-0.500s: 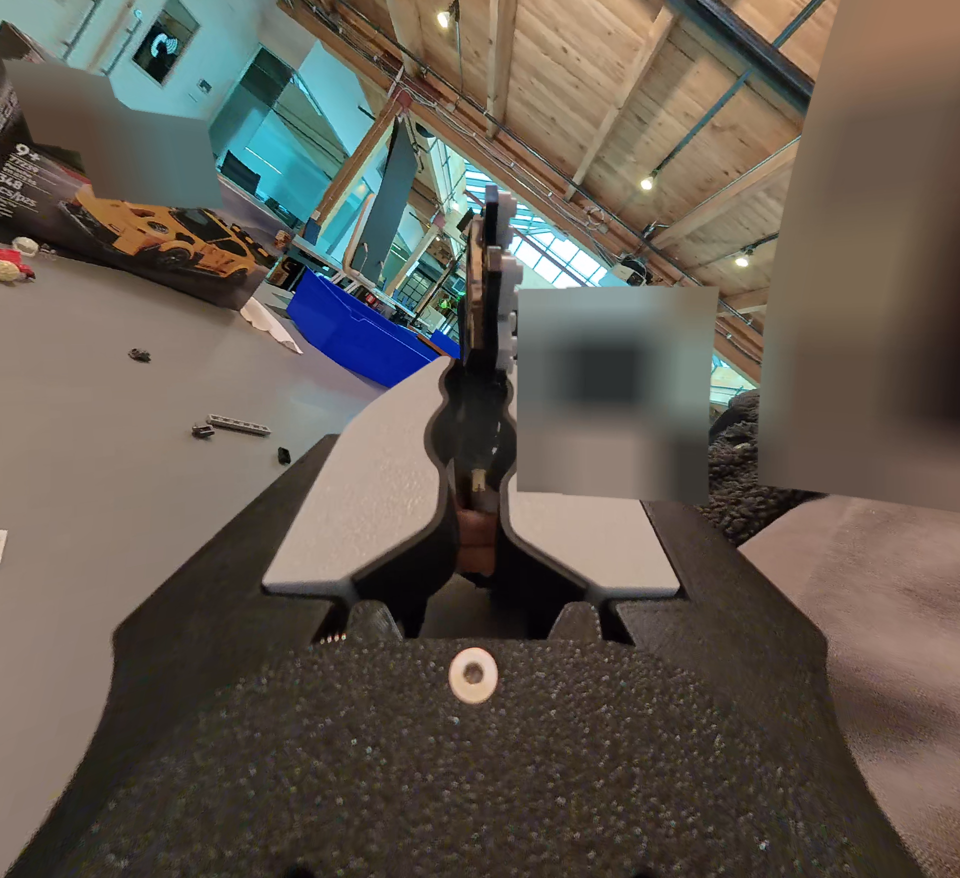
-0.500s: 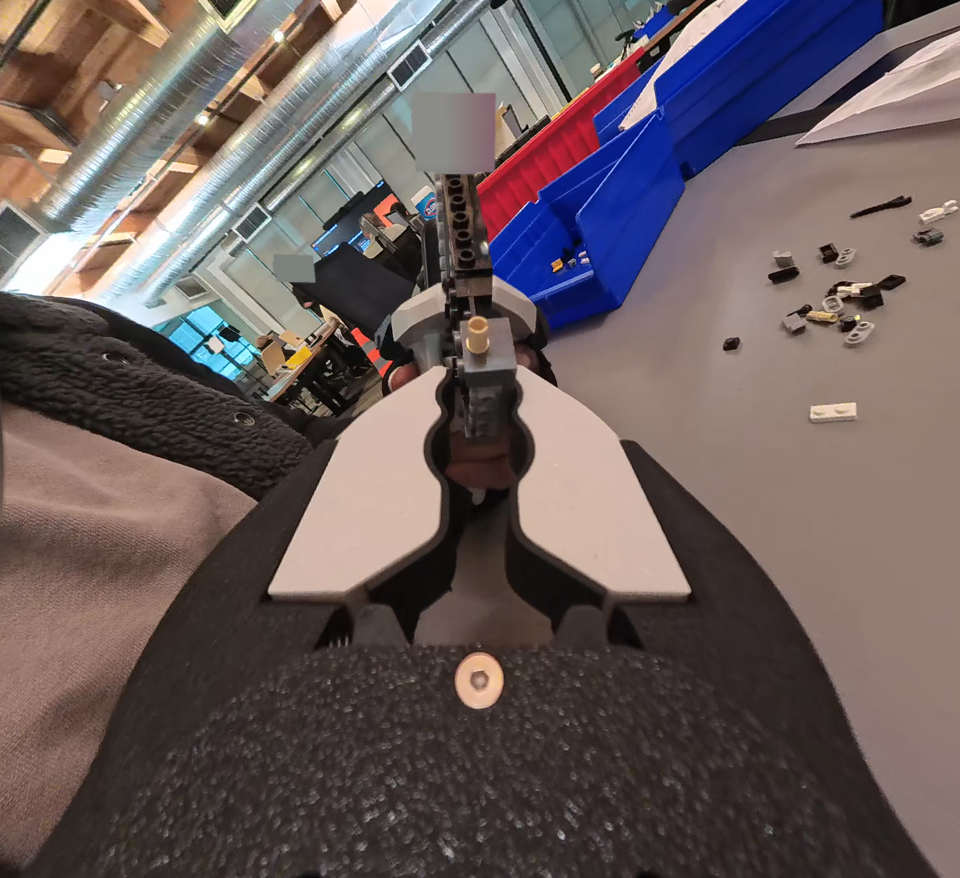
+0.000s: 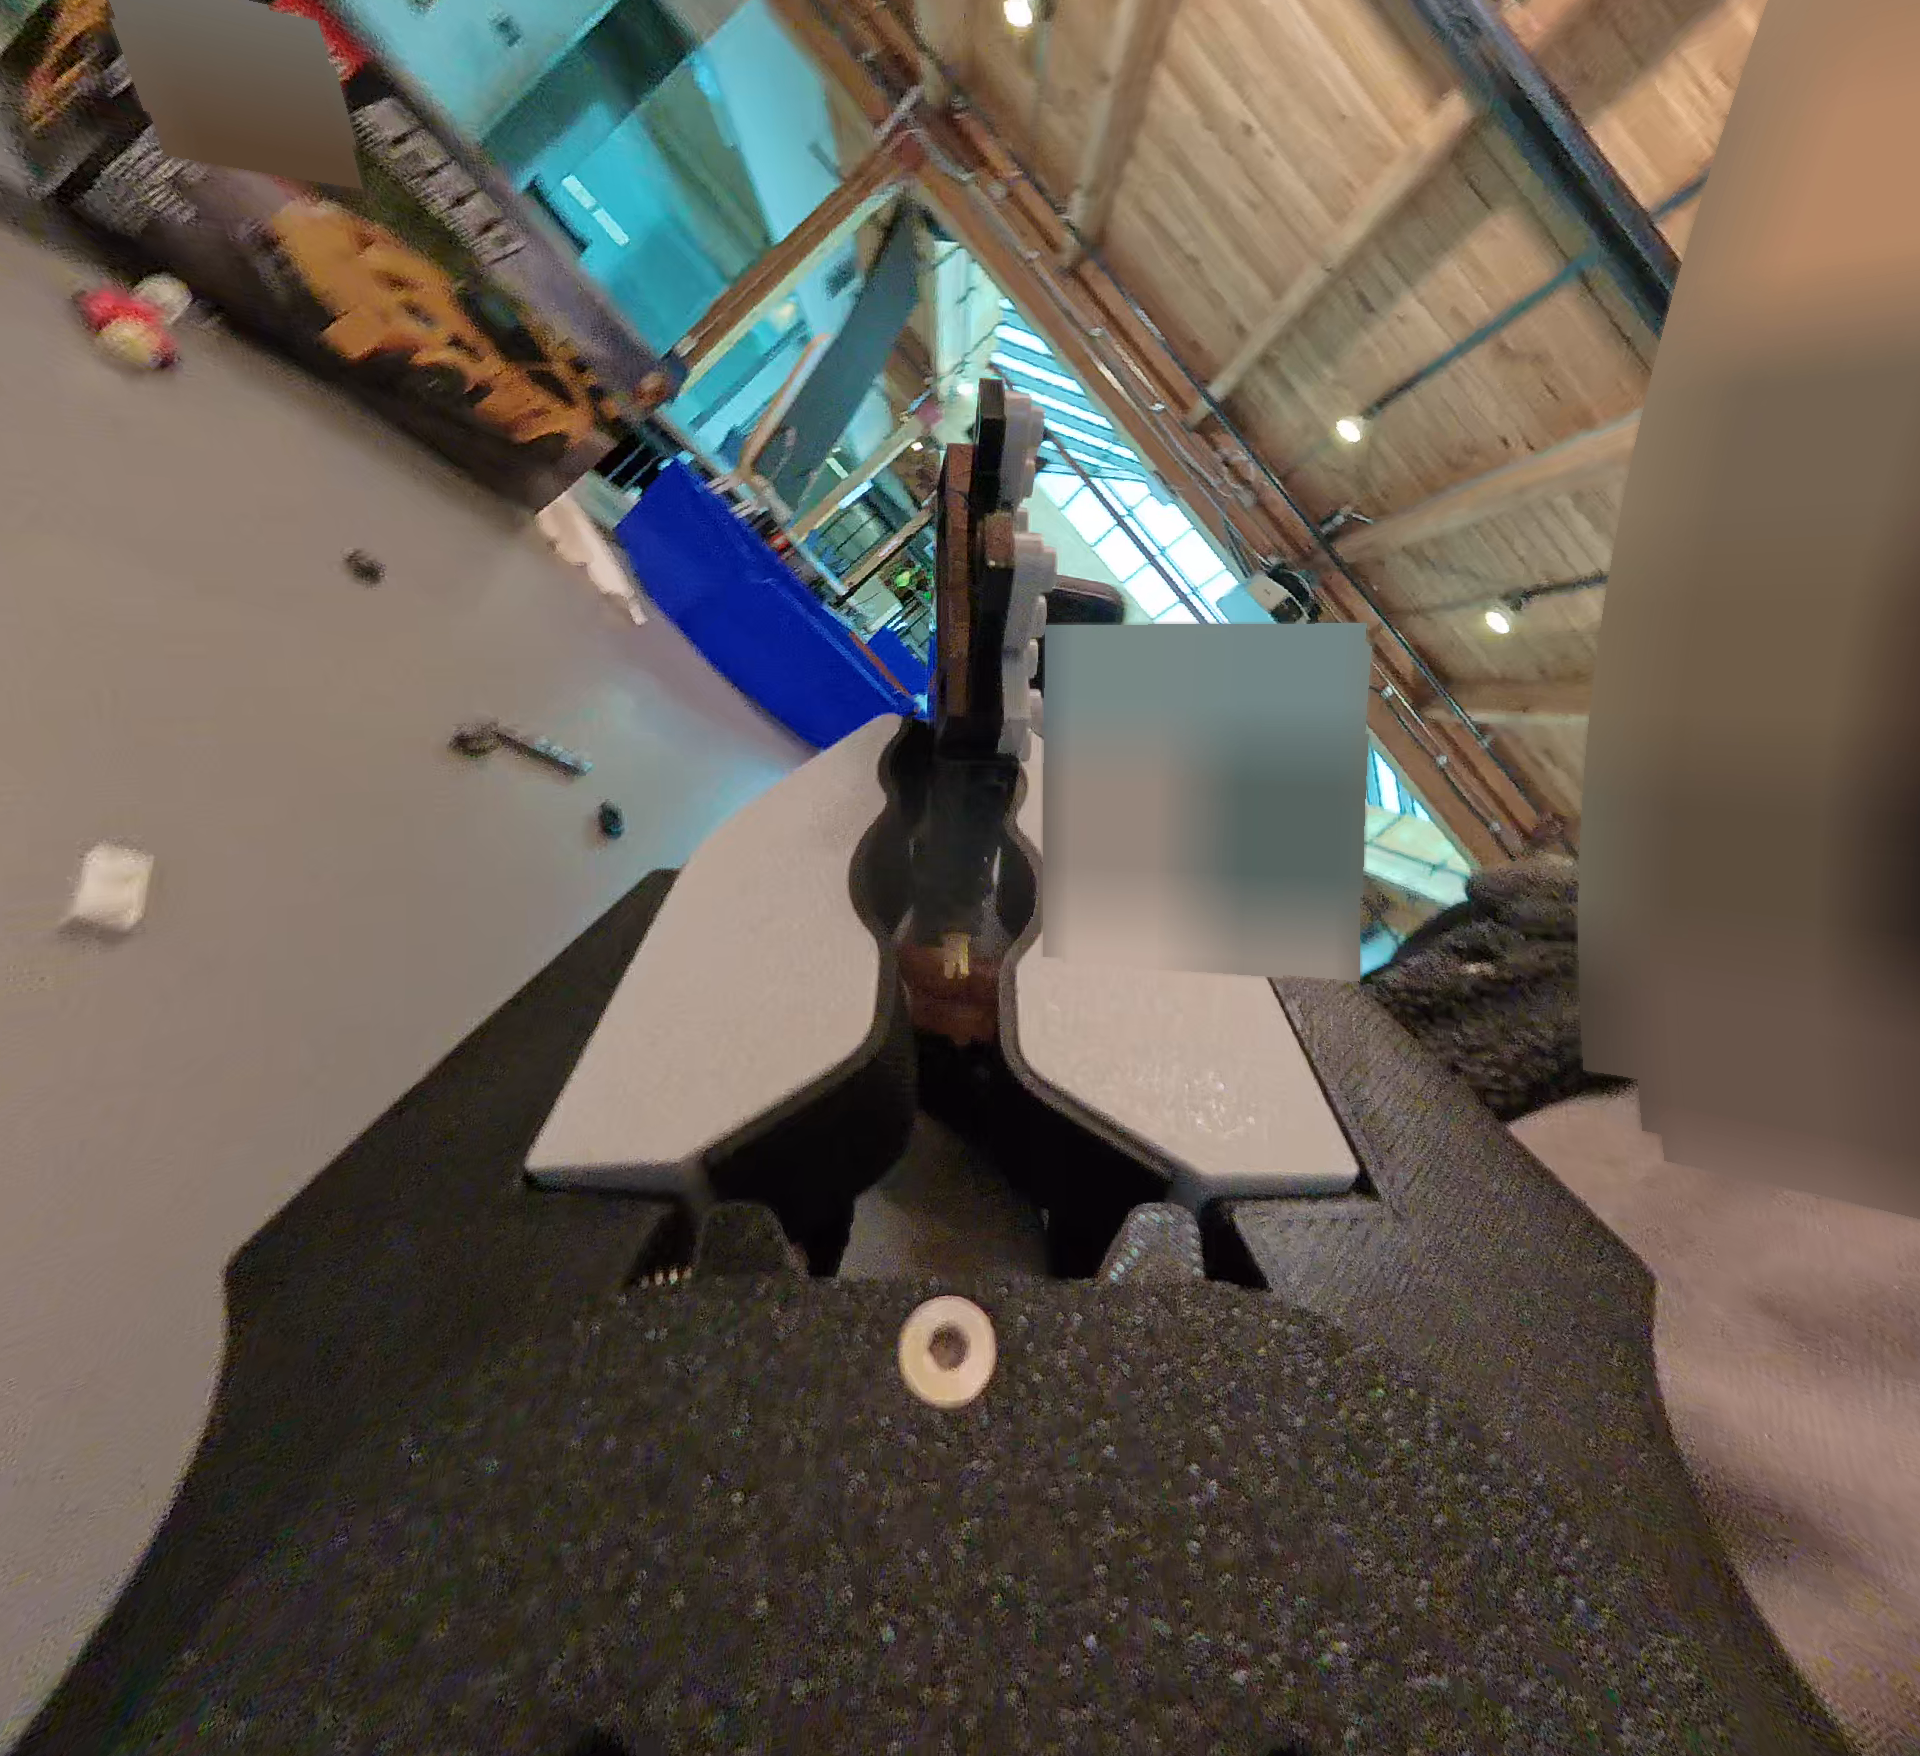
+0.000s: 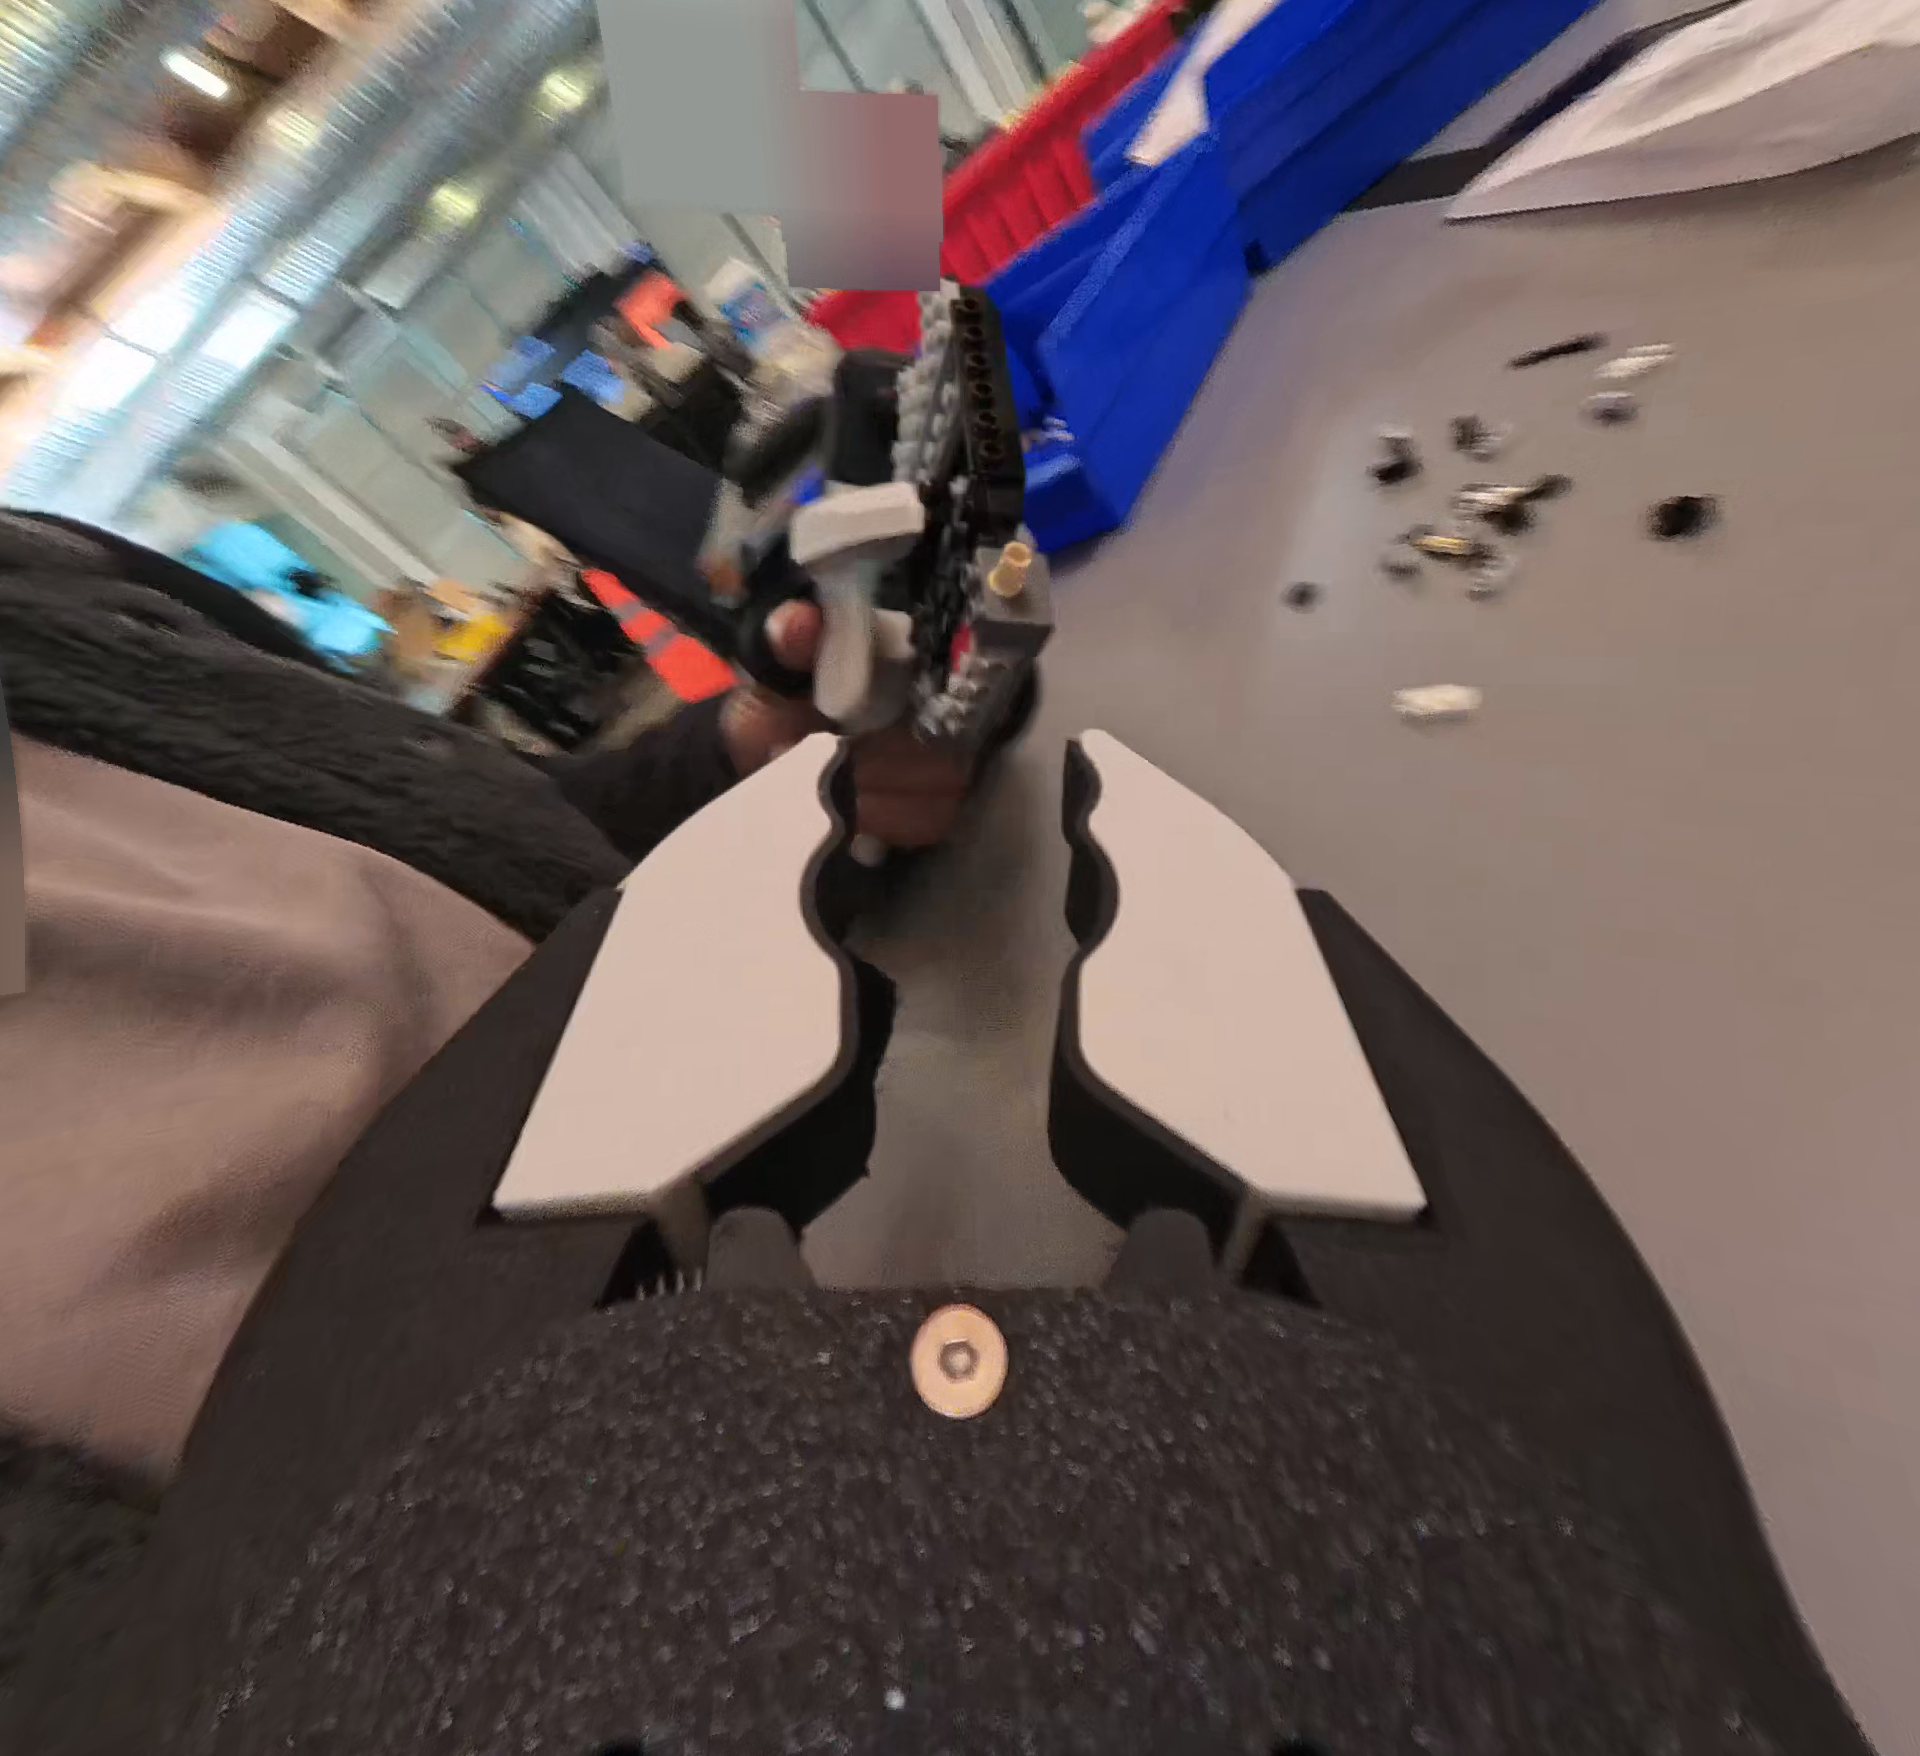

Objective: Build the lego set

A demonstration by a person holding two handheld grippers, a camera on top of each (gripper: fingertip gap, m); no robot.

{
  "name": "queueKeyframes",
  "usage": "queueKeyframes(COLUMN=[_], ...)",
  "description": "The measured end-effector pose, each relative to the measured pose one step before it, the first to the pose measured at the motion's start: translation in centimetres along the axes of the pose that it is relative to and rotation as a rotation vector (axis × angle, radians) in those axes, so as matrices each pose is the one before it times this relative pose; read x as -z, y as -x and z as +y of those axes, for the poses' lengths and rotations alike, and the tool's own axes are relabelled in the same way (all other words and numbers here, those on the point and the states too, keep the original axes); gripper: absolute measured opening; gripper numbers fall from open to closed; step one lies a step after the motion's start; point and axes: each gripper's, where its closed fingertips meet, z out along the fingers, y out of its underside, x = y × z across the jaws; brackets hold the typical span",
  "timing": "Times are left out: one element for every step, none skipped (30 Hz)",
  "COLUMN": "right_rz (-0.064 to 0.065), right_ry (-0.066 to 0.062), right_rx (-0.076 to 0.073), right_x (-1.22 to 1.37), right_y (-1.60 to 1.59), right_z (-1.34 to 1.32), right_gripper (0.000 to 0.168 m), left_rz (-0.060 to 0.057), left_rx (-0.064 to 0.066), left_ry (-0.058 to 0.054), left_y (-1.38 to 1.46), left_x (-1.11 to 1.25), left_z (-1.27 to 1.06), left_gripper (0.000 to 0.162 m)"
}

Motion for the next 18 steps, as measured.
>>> queueKeyframes(right_rz=[0.0859,0.0887,0.0879,0.0873,0.0776,0.0750,0.0703,0.0416,0.0153,0.0166,0.0058,0.0010,0.0138,0.0132,0.0081,0.0064,0.0067,0.0050], right_ry=[0.0343,0.0470,0.0545,0.0582,0.0593,0.0496,0.0482,0.0568,0.0464,0.0138,0.0052,0.0092,-0.0011,0.0028,0.0190,0.0258,0.0266,0.0224], right_rx=[0.0552,0.0553,0.0498,0.0458,0.0414,0.0380,0.0269,0.0129,0.0021,-0.0074,-0.0096,-0.0124,-0.0063,0.0044,0.0042,0.0025,0.0026,0.0061], right_x=[1.163,1.152,1.105,1.013,0.854,0.647,0.339,-0.038,-0.306,-0.420,-0.519,-0.570,-0.512,-0.443,-0.437,-0.435,-0.404,-0.327], right_y=[-1.197,-1.378,-1.509,-1.658,-1.673,-1.730,-1.709,-1.270,-0.734,-0.595,-0.362,-0.228,-0.325,-0.193,-0.077,-0.058,-0.073,-0.010], right_z=[0.180,0.363,0.515,0.617,0.728,0.708,0.810,0.991,0.859,0.411,0.243,0.178,-0.076,-0.121,0.010,0.116,0.173,0.163], right_gripper=[0.035,0.032,0.028,0.026,0.024,0.022,0.020,0.020,0.021,0.021,0.022,0.024,0.026,0.027,0.028,0.029,0.029,0.029], left_rz=[-0.0330,-0.0270,-0.0288,-0.0339,-0.0315,-0.0203,-0.0110,-0.0147,-0.0215,-0.0184,-0.0113,-0.0051,-0.0034,-0.0030,-0.0001,0.0028,0.0018,-0.0003], left_rx=[0.0491,0.0530,0.0448,0.0297,0.0204,0.0182,0.0166,0.0141,0.0115,0.0149,0.0223,0.0237,0.0208,0.0127,0.0049,0.0000,-0.0017,-0.0003], left_ry=[0.0091,0.0193,0.0184,0.0222,0.0226,0.0117,0.0047,0.0044,0.0037,-0.0004,-0.0018,-0.0021,-0.0029,-0.0039,-0.0008,0.0021,0.0032,0.0009], left_y=[0.907,0.823,0.771,0.775,0.673,0.470,0.314,0.330,0.443,0.412,0.340,0.248,0.193,0.132,0.040,-0.032,-0.032,0.010], left_x=[0.167,0.085,0.007,-0.046,-0.085,-0.078,-0.065,-0.055,-0.033,-0.010,-0.002,0.000,-0.010,-0.007,-0.046,-0.048,-0.034,-0.015], left_z=[0.116,0.290,0.316,0.406,0.412,0.271,0.159,0.135,0.126,0.085,0.068,0.063,0.023,-0.004,0.028,0.052,0.050,0.005], left_gripper=[0.012,0.013,0.012,0.013,0.012,0.012,0.012,0.012,0.012,0.012,0.012,0.012,0.014,0.014,0.014,0.012,0.014,0.014])
